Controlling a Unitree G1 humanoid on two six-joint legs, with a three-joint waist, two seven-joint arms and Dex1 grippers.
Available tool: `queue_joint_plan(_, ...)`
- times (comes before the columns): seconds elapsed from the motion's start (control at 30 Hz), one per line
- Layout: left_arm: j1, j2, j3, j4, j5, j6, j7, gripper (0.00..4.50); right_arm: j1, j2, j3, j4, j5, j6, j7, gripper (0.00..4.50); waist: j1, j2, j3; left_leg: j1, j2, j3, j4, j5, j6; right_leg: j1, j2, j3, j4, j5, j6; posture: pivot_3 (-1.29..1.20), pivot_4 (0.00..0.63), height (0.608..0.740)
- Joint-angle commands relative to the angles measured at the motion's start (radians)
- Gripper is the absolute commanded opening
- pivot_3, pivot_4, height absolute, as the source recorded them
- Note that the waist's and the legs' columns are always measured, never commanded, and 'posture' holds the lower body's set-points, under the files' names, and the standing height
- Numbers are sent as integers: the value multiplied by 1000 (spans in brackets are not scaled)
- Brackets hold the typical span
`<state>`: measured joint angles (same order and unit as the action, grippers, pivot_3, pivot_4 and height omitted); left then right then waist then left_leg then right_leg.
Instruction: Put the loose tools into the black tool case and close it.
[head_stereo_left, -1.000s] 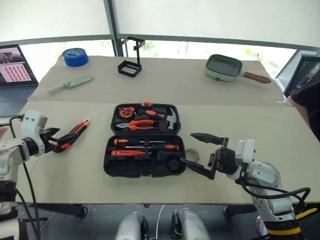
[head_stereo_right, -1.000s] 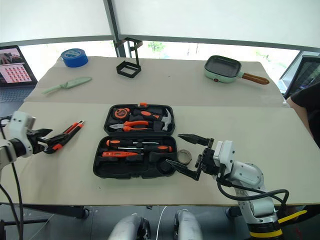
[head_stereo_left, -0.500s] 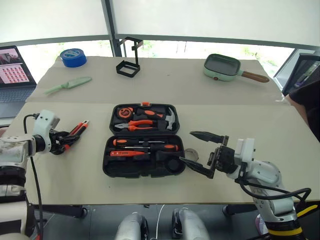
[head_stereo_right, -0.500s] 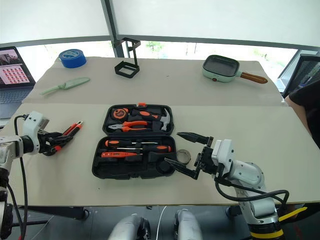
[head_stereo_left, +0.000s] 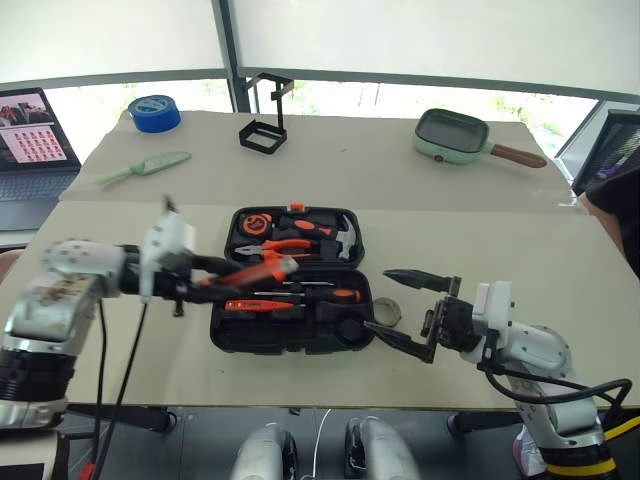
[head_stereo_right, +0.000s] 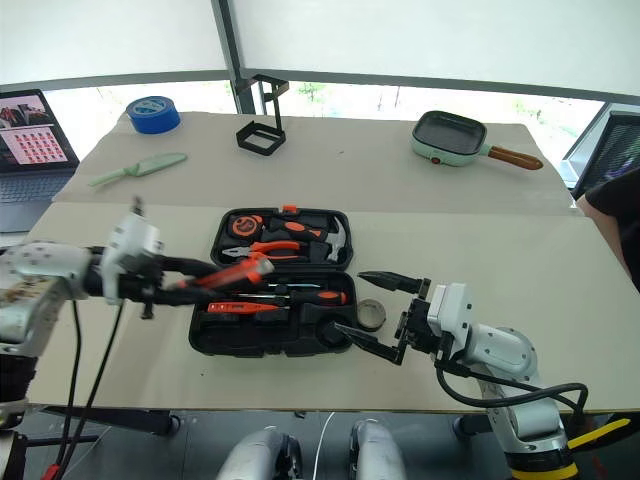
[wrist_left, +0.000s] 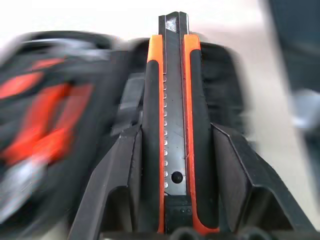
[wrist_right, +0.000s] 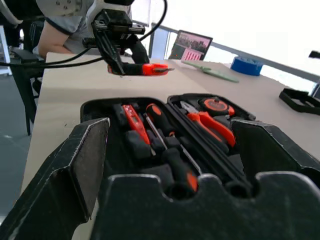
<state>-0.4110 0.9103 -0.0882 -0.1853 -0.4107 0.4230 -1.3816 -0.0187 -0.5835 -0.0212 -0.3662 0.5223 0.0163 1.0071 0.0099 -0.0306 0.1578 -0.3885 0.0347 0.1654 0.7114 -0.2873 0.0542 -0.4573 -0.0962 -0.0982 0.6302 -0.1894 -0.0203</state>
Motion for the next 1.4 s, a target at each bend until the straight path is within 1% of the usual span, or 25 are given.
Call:
queue_joint_plan(0.03, 0, -11, -95, -104, 53, 66, 52, 1578, 12, -53, -52, -31, 37, 19, 41, 4500, -1, 0, 0, 0, 0, 0, 0, 0, 0, 0, 1, 0, 0, 0, 0, 0, 150, 740)
queue_joint_plan(0.17, -17, 2, -165, -115, 119, 86, 70, 1578, 32, -64, -59, -42, 40, 18, 44, 4500, 1, 0, 0, 1, 2, 0, 0, 0, 0, 0, 3, 2, 0, -1, 0, 0, 150, 740)
queue_joint_plan(0.3, -19, 20, -183, -90, 166, 62, 73, 1578, 54, -57, -58, -58, 33, 14, 28, 4500, 1, 0, 0, 0, 2, 0, 0, 0, 0, 0, 3, 1, 0, -1, 0, 0, 150, 740)
queue_joint_plan(0.43, -20, 20, -190, -81, 172, 39, 50, 1578, 65, -54, -57, -64, 30, 13, 22, 4500, 3, 0, 0, 0, 2, 0, 0, -1, 1, 0, 3, 1, 0, -1, 0, 0, 150, 740)
queue_joint_plan(0.6, -33, -7, -226, -56, 226, 5, 68, 1578, 67, -53, -51, -67, 32, 19, 17, 4500, 3, 0, 0, 1, 2, 0, 0, -1, 1, 0, 3, 1, 0, -1, 0, 0, 150, 740)
queue_joint_plan(0.73, -39, -4, -254, -56, 263, 20, 70, 1578, 74, -48, -43, -79, 29, 23, 5, 4500, 4, 0, 0, 1, 2, 0, 0, -1, 1, 0, 3, 1, 0, -1, 0, 0, 150, 740)
queue_joint_plan(0.83, -34, -4, -257, -61, 261, 28, 66, 1578, 82, -46, -42, -87, 29, 25, -1, 4500, 5, 0, 0, 1, 2, 0, 0, -1, 1, 1, 2, 1, 0, -1, 0, 0, 150, 740)
queue_joint_plan(0.93, -33, -30, -258, -66, 249, 58, 82, 1578, 91, -47, -42, -90, 27, 26, -3, 4500, 5, 1, -1, 1, 2, 0, 0, -1, 2, 1, 2, 2, 0, -1, 0, 0, 150, 740)
queue_joint_plan(1.0, -34, -50, -253, -63, 259, 56, 109, 2584, 95, -47, -41, -91, 27, 29, -5, 4500, 9, 2, -1, 2, 1, 0, 0, -1, 2, 1, 2, 2, 0, -1, 0, 0, 150, 740)
queue_joint_plan(1.07, -39, -96, -216, -43, 255, 19, 159, 3187, 96, -48, -40, -93, 27, 31, -7, 4500, 18, 4, -2, 2, 0, 0, 0, -2, 3, 2, 2, 2, 0, -1, 1, 0, 150, 740)
queue_joint_plan(1.1, -39, -102, -200, -42, 233, 20, 148, 3496, 97, -48, -40, -94, 28, 33, -8, 4500, 24, 5, -3, 2, -1, -1, 1, -2, 4, 3, 2, 2, 0, -1, 1, 0, 150, 740)
queue_joint_plan(1.17, -33, -102, -165, -44, 179, 18, 100, 4299, 101, -48, -39, -96, 27, 34, -8, 4500, 27, 5, -3, 1, -1, -1, 4, -3, 7, 2, 2, 3, -1, -1, 2, 0, 150, 740)
queue_joint_plan(1.2, -31, -105, -142, -45, 145, 21, 82, 4475, 102, -48, -39, -96, 28, 34, -8, 4500, 27, 5, -3, 0, -1, -1, 4, -4, 8, 2, 2, 3, -1, 0, 3, 0, 150, 740)
queue_joint_plan(1.27, -27, -116, -59, -26, 68, 14, 71, 4475, 103, -47, -35, -93, 25, 35, -6, 4500, 26, 5, -3, -1, -1, 0, 5, -5, 9, 2, 2, 4, -1, 0, 4, 0, 150, 740)
queue_joint_plan(1.3, -19, -124, -20, -5, 43, -28, 63, 4475, 103, -46, -33, -92, 24, 35, -7, 4500, 25, 5, -3, -1, -1, 0, 5, -5, 9, 1, 1, 4, -1, 0, 4, 0, 150, 740)
queue_joint_plan(1.37, -4, -141, 20, 22, 21, -72, 66, 4475, 104, -45, -32, -90, 22, 34, -9, 4500, 23, 5, -3, -1, -1, 0, 5, -5, 9, 1, 2, 4, -1, 0, 4, 0, 150, 740)
queue_joint_plan(1.4, 6, -150, 29, 34, 16, -77, 77, 4215, 104, -43, -31, -89, 20, 32, -10, 4500, 23, 5, -3, -1, -1, 0, 4, -4, 9, 1, 2, 4, -1, 0, 4, 0, 150, 740)
